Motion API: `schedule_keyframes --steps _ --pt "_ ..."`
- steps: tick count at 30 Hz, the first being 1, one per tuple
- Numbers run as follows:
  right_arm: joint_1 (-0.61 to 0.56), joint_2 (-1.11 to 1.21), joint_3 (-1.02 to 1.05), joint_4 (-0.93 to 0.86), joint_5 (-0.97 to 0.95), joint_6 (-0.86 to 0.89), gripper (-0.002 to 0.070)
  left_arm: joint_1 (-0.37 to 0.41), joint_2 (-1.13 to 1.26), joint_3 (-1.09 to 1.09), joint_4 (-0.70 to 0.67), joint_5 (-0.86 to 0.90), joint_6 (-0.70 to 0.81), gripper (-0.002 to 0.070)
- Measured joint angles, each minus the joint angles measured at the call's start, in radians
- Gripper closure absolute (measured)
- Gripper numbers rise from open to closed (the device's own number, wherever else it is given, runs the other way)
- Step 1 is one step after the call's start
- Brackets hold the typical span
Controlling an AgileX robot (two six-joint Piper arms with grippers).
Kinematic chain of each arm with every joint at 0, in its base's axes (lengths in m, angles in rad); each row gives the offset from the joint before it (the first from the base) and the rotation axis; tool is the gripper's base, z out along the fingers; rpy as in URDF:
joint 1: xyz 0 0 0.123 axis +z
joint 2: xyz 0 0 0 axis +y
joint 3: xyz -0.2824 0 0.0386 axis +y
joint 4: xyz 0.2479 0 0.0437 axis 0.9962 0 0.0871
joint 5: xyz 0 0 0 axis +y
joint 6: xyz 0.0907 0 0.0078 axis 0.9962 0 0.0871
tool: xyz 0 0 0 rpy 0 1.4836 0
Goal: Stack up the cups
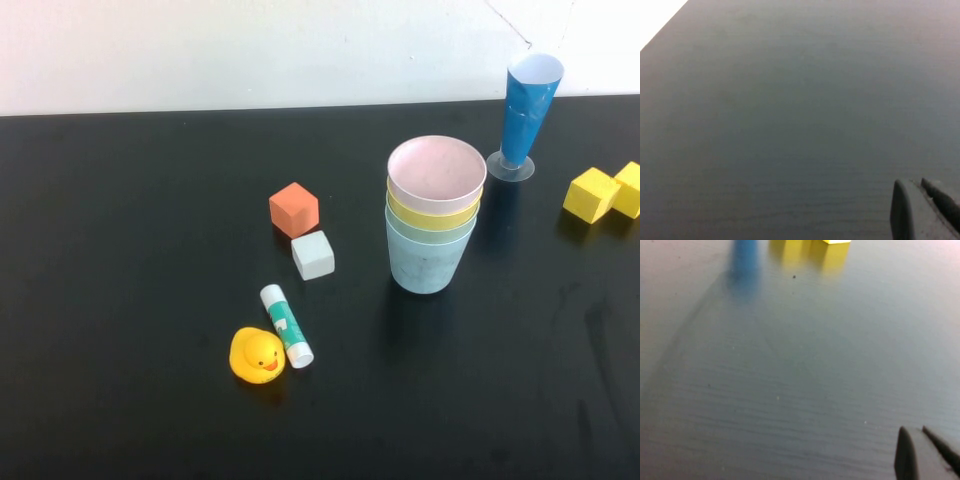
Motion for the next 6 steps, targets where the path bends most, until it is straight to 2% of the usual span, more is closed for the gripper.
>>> schedule_keyframes --steps 6 --pt "0.0 0.0 0.0 0.0 0.0 0.0 0.0679 0.0 0.0 0.0 -0.002 0.0 0.0 0.0674"
